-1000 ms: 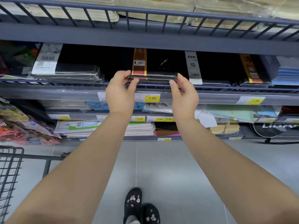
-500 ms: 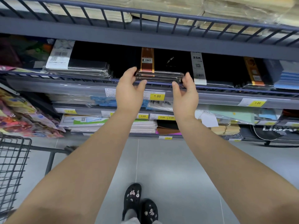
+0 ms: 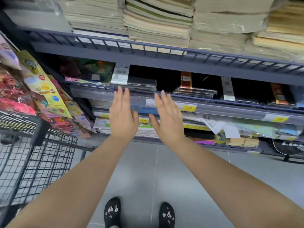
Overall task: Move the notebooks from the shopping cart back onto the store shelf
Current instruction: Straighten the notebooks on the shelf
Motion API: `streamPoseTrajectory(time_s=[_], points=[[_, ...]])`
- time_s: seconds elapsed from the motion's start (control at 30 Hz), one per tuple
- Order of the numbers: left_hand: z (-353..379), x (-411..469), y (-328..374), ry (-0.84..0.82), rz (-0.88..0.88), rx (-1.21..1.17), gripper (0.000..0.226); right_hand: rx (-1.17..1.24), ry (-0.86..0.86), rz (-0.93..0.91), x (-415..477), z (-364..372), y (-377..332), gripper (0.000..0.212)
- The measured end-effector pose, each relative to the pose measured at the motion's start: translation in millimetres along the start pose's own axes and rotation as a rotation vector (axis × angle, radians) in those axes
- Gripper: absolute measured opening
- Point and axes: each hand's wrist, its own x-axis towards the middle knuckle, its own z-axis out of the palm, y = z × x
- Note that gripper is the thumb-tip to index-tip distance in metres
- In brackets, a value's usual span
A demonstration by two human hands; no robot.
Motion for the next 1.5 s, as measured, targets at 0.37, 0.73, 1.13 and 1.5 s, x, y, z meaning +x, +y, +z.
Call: streamPoseTrajectory(time_s=[0.37,0.73,1.13,1.5], points=[[-5.8,54.7,-68.0,-0.237,0.253,0.391,0.087,-0.264,0.077,0.192,39.1,55.4,-30.3,0.075],[4.1,39.0,-88.1,-0.263,0.235,0.307,0.088,-0.23,-0.008,0.241,16.5,69.9,-33.9,0.077],[16.4,54.7,-85.5,-0.245,0.167,0.406,0.084,-0.26,-0.12,0.294,40.3,70.9,-25.3,0.075],[1.0,68.1,-72.8,-0.008,-0.231,-0.678,0.06,0.711,0.23,0.584,52.0,55.8,-41.9,0.062]])
